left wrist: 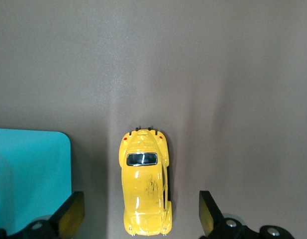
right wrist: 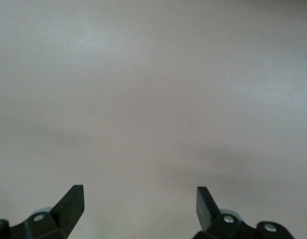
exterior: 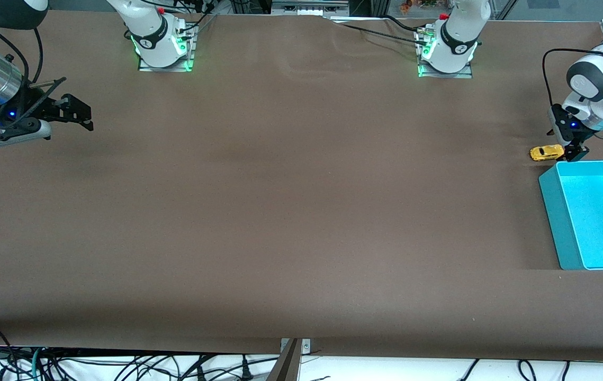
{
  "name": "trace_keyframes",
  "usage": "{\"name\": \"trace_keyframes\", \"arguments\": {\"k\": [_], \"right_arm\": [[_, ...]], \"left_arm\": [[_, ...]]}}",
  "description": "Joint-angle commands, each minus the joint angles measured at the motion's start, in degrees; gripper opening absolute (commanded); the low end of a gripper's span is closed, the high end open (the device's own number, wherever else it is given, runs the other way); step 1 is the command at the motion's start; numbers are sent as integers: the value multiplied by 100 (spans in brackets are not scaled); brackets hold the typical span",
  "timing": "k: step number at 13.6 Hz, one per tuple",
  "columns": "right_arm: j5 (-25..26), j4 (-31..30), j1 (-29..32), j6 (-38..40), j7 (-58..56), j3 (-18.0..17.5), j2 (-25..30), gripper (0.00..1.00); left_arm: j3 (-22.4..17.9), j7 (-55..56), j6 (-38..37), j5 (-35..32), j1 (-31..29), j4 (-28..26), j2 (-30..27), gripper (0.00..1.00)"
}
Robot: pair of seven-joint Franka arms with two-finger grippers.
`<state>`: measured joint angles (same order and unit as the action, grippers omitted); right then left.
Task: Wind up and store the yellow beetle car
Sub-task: 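Close the left gripper on the yellow car and hold it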
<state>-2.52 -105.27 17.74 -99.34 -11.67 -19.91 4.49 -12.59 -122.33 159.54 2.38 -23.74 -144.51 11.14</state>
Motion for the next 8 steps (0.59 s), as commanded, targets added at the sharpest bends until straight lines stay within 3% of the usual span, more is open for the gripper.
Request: {"name": "trace_keyframes", "arguments": {"k": [1, 8], "right_arm": [[-91, 77, -69, 143, 51, 75, 43, 100], [-91, 77, -69, 134, 59, 75, 43, 100]], "left_arm": [[19, -116, -11, 26, -43, 212, 371, 100], [28, -98, 60, 52, -52, 213, 494, 100]]}}
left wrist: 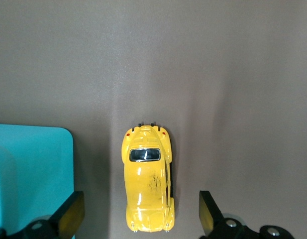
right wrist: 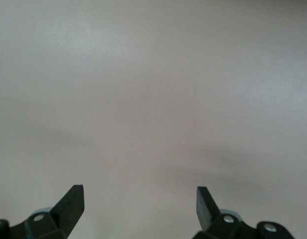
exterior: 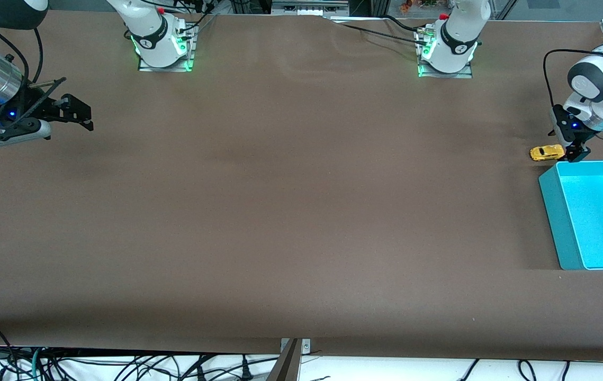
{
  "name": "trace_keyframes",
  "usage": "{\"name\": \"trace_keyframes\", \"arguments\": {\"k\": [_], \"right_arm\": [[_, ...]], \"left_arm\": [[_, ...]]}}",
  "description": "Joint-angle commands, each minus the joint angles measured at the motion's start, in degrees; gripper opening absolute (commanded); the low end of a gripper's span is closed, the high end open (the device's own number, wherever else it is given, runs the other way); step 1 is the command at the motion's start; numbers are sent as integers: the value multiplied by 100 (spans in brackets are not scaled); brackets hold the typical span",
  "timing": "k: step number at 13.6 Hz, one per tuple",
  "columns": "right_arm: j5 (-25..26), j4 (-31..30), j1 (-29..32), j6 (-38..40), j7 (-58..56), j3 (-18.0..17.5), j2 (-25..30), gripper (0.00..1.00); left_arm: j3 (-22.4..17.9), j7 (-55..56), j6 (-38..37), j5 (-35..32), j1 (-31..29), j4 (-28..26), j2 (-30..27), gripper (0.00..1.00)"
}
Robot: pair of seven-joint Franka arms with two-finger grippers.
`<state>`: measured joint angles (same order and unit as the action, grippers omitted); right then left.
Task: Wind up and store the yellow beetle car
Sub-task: 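Close the left gripper on the yellow car and hold it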
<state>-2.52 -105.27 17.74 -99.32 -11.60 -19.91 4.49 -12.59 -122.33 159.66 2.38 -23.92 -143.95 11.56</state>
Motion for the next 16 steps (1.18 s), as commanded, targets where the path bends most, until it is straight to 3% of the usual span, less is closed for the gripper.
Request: {"name": "trace_keyframes", "arguments": {"k": [1, 6, 7, 10, 12, 14, 16], "right_arm": [[-91, 77, -69, 132, 52, 75, 43, 100], [-91, 77, -69, 132, 35, 75, 43, 100], [-91, 77, -69, 132, 35, 75, 35, 100], [-91, 77, -69, 132, 26, 75, 35, 100], [-91, 68, -69, 132, 26, 75, 26, 100], [-91, 68, -69, 124, 26, 75, 26, 100], [-91, 68, -69, 115, 26, 75, 17, 100]], "left_arm": [[29, -98, 47, 52, -33, 156, 452, 100], [29, -107, 153, 52, -104, 156, 619, 100], [29, -115, 153, 44, -95, 156, 628, 95], [29, -115, 153, 43, -95, 156, 628, 50], [37, -115, 153, 43, -95, 156, 628, 28], [55, -115, 144, 43, -86, 148, 628, 25], [73, -72, 144, 52, -86, 148, 628, 29]]}}
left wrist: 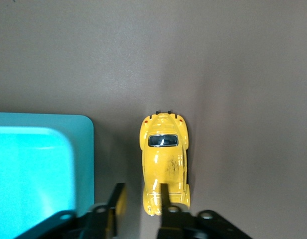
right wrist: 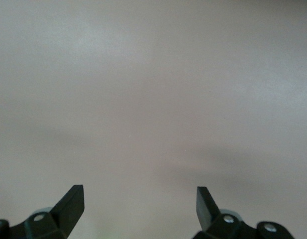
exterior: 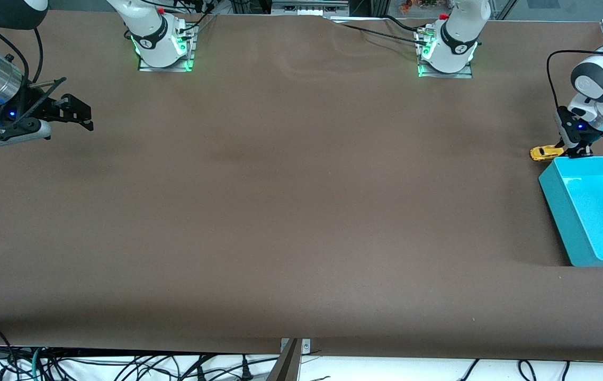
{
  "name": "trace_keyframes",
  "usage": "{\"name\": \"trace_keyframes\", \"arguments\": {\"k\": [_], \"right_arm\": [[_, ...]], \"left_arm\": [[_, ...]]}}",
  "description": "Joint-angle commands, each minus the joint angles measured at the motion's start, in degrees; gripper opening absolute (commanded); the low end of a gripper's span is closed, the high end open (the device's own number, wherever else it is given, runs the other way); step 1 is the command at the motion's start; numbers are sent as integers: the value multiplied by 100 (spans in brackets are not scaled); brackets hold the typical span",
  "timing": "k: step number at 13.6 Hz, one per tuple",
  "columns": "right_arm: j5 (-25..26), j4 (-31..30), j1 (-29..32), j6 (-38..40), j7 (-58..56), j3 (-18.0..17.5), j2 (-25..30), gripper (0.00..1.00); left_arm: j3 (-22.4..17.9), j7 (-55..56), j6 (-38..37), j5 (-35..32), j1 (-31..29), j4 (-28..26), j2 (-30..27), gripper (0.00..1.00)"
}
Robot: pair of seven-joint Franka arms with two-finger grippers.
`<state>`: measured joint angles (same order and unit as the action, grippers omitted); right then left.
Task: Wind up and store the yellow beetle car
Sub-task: 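Close the left gripper on the yellow car and hold it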
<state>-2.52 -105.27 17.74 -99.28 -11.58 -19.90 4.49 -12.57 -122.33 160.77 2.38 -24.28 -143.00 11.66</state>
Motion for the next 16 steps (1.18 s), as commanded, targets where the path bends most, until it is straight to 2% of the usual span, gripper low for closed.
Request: {"name": "trace_keyframes", "arguments": {"k": [1, 3, 5, 6, 7, 8, 11, 16], "right_arm": [[-91, 68, -86, 111, 24, 74, 17, 100], [-91, 77, -104, 120, 24, 74, 17, 100], [-91, 68, -104, 129, 24, 83, 17, 100], [-91, 68, -104, 129, 24, 75, 17, 100], [-91, 68, -104, 137, 24, 74, 26, 100], [-91, 77, -104, 137, 16, 83, 26, 100], [-91, 77, -104, 137, 7, 83, 44, 100], [-91, 77, -104, 137, 24, 83, 44, 100]], "left_arm": [[71, -63, 34, 52, -59, 53, 618, 33], [62, -45, 25, 52, -59, 53, 618, 38], [71, -45, -10, 52, -60, 53, 610, 50], [71, -45, -28, 52, -51, 61, 592, 61], [88, -28, -54, 52, -59, 61, 566, 84], [88, -19, -167, 52, -51, 79, 548, 100], [149, 16, -791, 52, -51, 386, 461, 100], [168, 87, -1258, 61, -51, 580, 320, 100]]}}
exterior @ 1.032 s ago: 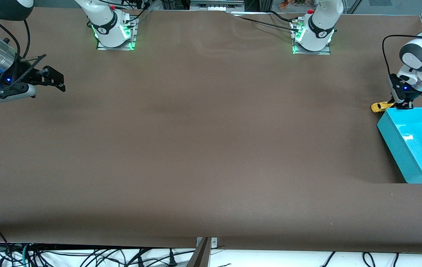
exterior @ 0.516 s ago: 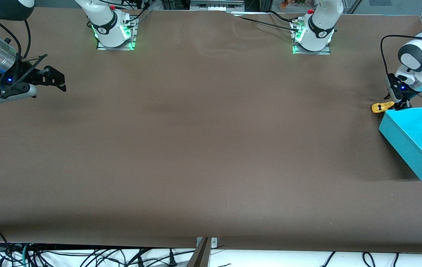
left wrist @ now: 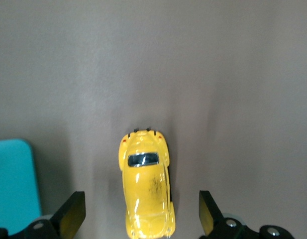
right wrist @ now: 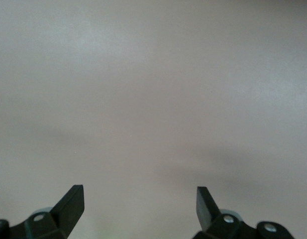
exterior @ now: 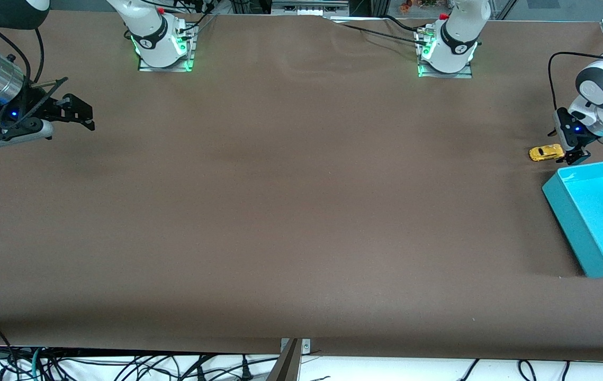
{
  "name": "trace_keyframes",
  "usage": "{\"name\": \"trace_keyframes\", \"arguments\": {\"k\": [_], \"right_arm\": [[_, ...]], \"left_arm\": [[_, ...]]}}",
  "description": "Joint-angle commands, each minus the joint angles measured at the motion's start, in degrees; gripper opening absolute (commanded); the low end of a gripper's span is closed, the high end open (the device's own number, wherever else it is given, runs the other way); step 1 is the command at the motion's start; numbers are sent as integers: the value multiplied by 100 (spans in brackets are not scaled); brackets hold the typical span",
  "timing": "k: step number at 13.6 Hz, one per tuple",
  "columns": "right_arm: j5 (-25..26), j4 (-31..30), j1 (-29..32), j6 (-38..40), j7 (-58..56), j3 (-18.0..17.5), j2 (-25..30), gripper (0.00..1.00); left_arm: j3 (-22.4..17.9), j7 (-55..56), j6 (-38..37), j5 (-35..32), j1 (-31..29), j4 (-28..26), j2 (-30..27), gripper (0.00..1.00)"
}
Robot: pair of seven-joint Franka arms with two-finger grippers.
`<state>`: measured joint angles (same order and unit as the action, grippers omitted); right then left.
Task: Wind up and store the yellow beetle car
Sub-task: 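Close the left gripper on the yellow car and hold it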
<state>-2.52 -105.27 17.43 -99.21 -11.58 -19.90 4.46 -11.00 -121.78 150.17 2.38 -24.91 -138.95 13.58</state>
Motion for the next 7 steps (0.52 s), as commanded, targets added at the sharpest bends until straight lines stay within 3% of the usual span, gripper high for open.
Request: {"name": "trace_keyframes", "arguments": {"k": [1, 7], "right_arm": [[-91, 77, -74, 130, 24, 74, 46, 100], [-91, 77, -74, 130, 16, 83, 46, 100]], "left_arm": [[19, 31, -216, 61, 12, 175, 128, 100], [10, 84, -260, 184, 12, 271, 197, 100]]}}
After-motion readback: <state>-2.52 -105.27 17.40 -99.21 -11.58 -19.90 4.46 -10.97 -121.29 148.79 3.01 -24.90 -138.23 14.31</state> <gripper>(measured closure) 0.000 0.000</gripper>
